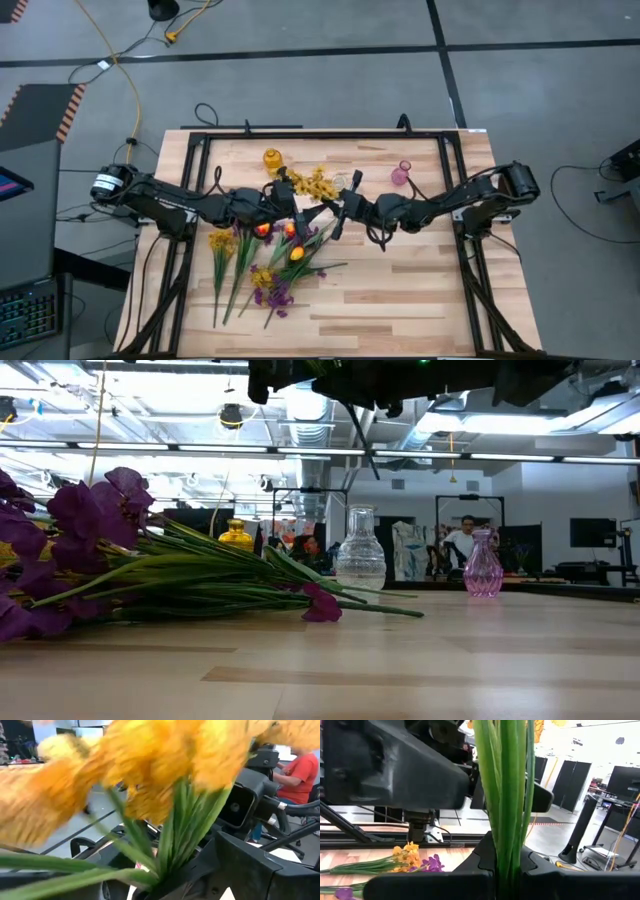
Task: Sort flowers into vase by color
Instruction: Put the yellow flowers into the yellow vase
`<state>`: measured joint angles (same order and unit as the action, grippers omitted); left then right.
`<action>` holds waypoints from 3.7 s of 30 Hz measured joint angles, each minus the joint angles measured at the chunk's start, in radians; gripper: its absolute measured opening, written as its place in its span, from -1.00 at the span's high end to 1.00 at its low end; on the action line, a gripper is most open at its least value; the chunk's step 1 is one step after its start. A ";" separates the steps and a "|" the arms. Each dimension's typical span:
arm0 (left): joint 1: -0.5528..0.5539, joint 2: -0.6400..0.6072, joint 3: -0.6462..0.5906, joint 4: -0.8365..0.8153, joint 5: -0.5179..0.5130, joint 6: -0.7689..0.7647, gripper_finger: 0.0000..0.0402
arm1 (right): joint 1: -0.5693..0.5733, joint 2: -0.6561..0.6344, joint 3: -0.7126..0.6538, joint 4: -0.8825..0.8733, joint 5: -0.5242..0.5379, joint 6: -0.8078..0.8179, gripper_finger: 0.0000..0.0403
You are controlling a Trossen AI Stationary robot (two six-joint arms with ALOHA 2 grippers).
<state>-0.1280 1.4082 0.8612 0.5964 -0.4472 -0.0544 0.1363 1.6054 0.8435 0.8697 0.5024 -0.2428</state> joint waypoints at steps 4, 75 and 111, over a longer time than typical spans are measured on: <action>0.000 0.000 0.000 0.002 0.017 -0.001 -0.26 | -0.008 0.033 0.039 -0.004 0.000 -0.002 0.80; 0.099 -0.131 -0.001 -0.159 -0.270 0.282 0.99 | 0.041 -0.323 0.094 -0.737 0.075 0.105 -0.24; 0.591 -0.309 -0.001 -0.639 0.024 0.075 0.99 | 0.038 -0.341 0.094 -0.773 0.074 0.105 -0.24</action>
<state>0.4633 1.0993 0.8600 -0.0422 -0.4235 0.0204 0.1745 1.2644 0.9375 0.0966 0.5766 -0.1383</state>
